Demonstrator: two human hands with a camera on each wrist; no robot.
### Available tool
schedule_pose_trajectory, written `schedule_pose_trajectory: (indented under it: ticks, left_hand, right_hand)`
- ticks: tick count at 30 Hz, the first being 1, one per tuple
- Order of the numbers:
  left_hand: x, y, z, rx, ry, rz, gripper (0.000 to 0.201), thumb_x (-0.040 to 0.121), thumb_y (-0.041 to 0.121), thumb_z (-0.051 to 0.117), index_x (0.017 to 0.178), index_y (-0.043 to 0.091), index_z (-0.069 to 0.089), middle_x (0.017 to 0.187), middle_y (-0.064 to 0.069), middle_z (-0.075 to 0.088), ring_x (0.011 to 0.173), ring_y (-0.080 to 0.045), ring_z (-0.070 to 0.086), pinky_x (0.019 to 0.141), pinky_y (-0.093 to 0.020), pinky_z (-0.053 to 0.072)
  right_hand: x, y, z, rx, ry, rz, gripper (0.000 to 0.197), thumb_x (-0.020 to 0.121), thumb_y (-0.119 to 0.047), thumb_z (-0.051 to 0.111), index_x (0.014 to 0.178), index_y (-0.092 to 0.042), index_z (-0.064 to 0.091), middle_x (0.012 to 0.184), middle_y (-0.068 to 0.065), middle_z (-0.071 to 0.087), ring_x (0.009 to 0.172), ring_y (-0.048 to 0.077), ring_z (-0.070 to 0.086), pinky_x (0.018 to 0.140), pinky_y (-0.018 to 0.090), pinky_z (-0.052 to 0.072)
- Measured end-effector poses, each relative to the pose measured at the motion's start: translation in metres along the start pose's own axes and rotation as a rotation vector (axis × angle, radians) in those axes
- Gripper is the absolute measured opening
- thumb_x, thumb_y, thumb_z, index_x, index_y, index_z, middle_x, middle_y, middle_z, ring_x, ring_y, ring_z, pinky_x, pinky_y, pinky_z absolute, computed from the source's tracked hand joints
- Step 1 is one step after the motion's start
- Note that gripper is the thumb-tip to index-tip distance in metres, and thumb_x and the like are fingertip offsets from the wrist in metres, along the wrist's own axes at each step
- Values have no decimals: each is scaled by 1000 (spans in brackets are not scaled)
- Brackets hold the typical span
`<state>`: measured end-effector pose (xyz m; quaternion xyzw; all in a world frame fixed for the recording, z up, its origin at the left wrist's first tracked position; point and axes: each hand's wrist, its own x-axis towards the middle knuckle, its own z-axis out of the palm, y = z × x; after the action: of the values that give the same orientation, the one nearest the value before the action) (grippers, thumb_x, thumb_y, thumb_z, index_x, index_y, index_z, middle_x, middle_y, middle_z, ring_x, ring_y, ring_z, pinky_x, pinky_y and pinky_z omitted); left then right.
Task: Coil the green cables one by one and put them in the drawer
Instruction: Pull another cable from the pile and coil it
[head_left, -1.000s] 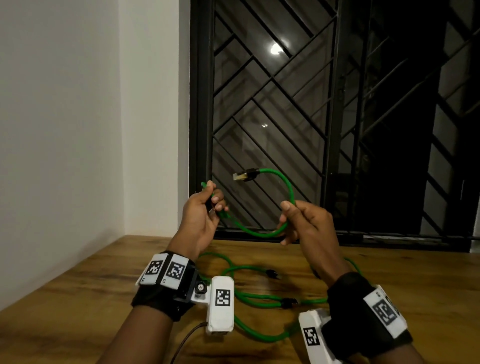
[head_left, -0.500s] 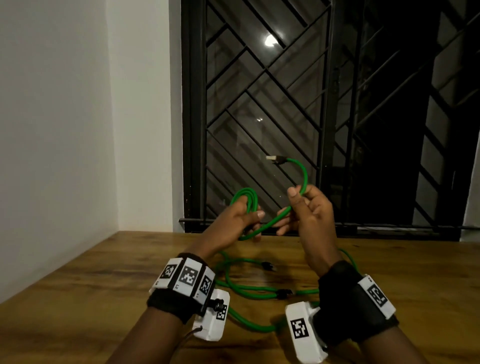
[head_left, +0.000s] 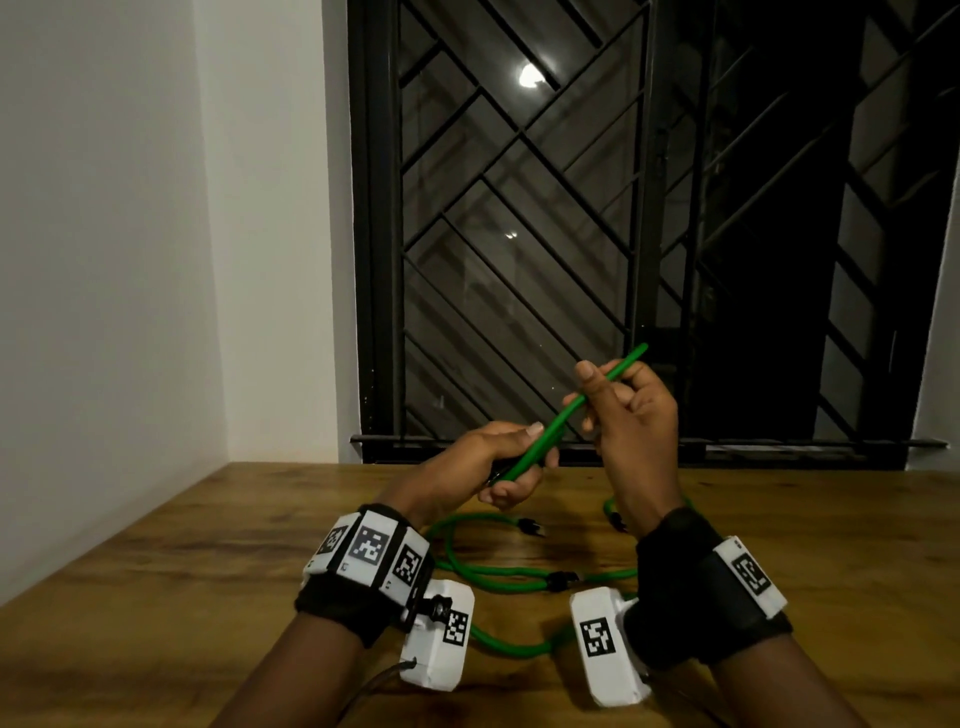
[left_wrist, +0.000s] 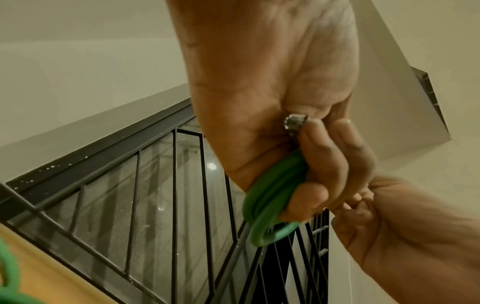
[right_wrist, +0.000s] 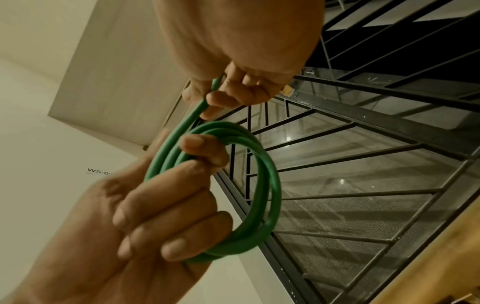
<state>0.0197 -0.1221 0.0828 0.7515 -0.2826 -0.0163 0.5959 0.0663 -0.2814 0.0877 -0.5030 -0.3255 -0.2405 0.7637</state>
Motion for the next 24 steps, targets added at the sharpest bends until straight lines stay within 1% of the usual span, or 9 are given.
schedule_pose_trajectory:
  ticks: [3, 6, 9, 12, 14, 17, 20, 22, 24]
  left_hand:
    - [1, 2, 4, -96, -70, -14, 44, 102, 42, 30, 92, 5, 52, 48, 1, 32, 38, -7, 21, 40, -18, 23]
    - [1, 6, 5, -190, -111, 11, 39, 103, 39, 32, 88, 8, 51, 47, 2, 31, 36, -9, 16, 39, -16, 24]
    - [0, 9, 3, -272, -105, 48, 39, 103, 38, 31, 84, 11, 52, 44, 3, 29, 36, -13, 12, 42, -19, 29]
    - [-2, 12, -1, -359, -79, 91, 39, 103, 37, 31, 81, 13, 52, 43, 7, 29, 36, -14, 10, 46, -25, 28]
    - [-2, 13, -5, -388, -49, 115, 39, 102, 37, 31, 80, 14, 51, 42, 8, 29, 36, -13, 9, 46, -26, 26]
    - [-3, 11, -11, -413, -3, 120, 37, 101, 38, 34, 80, 13, 49, 41, 9, 30, 35, -11, 11, 44, -25, 22]
    - [-4, 9, -16, -461, 28, 109, 35, 100, 40, 38, 80, 13, 49, 40, 10, 31, 31, -6, 18, 42, -25, 20]
    - [-5, 10, -19, -522, 38, 108, 35, 100, 40, 38, 79, 13, 50, 39, 11, 31, 30, -4, 24, 41, -23, 21]
    - [-6, 12, -21, -606, 28, 118, 37, 102, 39, 35, 80, 13, 50, 39, 10, 27, 29, -4, 24, 41, -22, 21]
  right_hand:
    - [1, 1, -1, -6, 0, -11, 14, 95, -14, 65, 89, -7, 54, 56, -9, 62, 56, 2, 58, 55, 14, 47]
    - [1, 3, -1, 3, 21, 18, 19, 93, -18, 66, 88, -5, 55, 52, -10, 55, 50, -1, 50, 52, 13, 43]
    - [1, 5, -1, 14, 42, 96, 27, 93, -27, 67, 75, -12, 53, 50, -10, 48, 46, 2, 41, 45, 15, 35]
    - [1, 5, -3, -20, 76, 205, 34, 97, -39, 61, 74, -14, 60, 56, -7, 52, 45, 4, 40, 41, 16, 29]
    - [1, 7, -4, -55, 79, 216, 38, 98, -38, 59, 70, -13, 61, 55, -7, 51, 43, 4, 37, 40, 16, 27]
    - [-1, 9, -1, -139, 98, 130, 43, 100, -34, 59, 61, -15, 58, 48, -8, 45, 42, 5, 35, 43, 19, 29]
    - [-4, 10, 0, -220, 224, -18, 42, 100, -32, 58, 61, -18, 56, 49, -13, 45, 50, 4, 40, 53, 25, 35]
    - [-5, 10, -2, -348, 250, -135, 32, 99, -34, 56, 69, -23, 55, 61, -13, 49, 64, 7, 46, 62, 30, 38]
    - [-4, 12, -5, -536, 208, -185, 15, 95, -34, 59, 82, -29, 55, 81, -13, 54, 84, 13, 50, 72, 34, 40]
